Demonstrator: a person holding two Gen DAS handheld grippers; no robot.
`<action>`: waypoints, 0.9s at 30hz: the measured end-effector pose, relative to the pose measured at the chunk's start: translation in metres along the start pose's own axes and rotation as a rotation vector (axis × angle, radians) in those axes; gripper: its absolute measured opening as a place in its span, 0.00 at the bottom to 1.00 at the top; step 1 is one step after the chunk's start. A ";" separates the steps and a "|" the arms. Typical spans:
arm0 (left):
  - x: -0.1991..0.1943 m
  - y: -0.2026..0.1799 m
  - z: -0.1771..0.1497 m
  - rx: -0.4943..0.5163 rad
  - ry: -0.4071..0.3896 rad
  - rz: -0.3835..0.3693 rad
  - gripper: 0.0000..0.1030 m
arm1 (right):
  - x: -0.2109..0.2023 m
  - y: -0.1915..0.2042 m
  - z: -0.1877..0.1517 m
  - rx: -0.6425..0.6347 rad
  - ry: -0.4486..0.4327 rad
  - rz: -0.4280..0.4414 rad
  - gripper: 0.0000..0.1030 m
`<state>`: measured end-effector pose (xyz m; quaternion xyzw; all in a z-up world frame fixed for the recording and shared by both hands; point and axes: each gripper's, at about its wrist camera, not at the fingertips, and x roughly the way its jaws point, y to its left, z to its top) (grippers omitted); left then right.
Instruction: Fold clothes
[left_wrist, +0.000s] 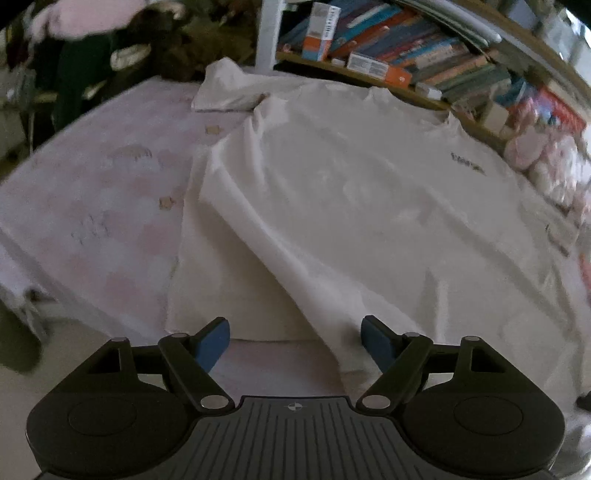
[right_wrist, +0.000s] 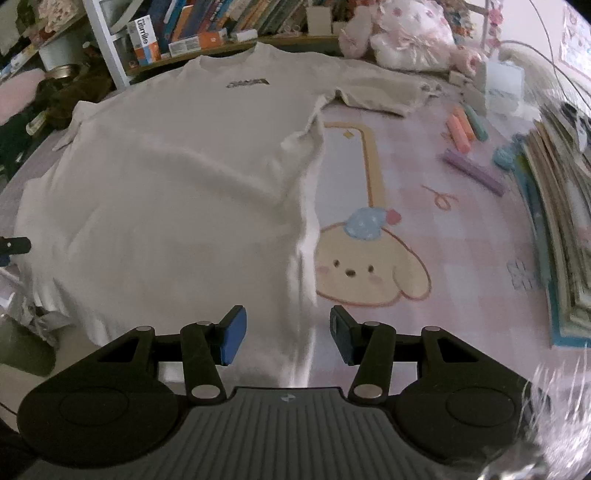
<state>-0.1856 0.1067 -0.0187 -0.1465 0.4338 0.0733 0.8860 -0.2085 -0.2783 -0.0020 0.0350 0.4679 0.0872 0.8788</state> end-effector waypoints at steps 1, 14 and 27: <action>0.001 0.001 0.000 -0.028 0.003 -0.005 0.74 | 0.000 -0.001 -0.002 0.005 0.004 0.004 0.43; 0.004 -0.014 0.030 -0.057 -0.082 -0.152 0.05 | -0.010 0.013 0.021 0.072 -0.034 0.116 0.03; -0.006 0.019 0.013 0.278 -0.083 0.030 0.52 | 0.018 0.038 0.035 0.101 -0.021 -0.003 0.04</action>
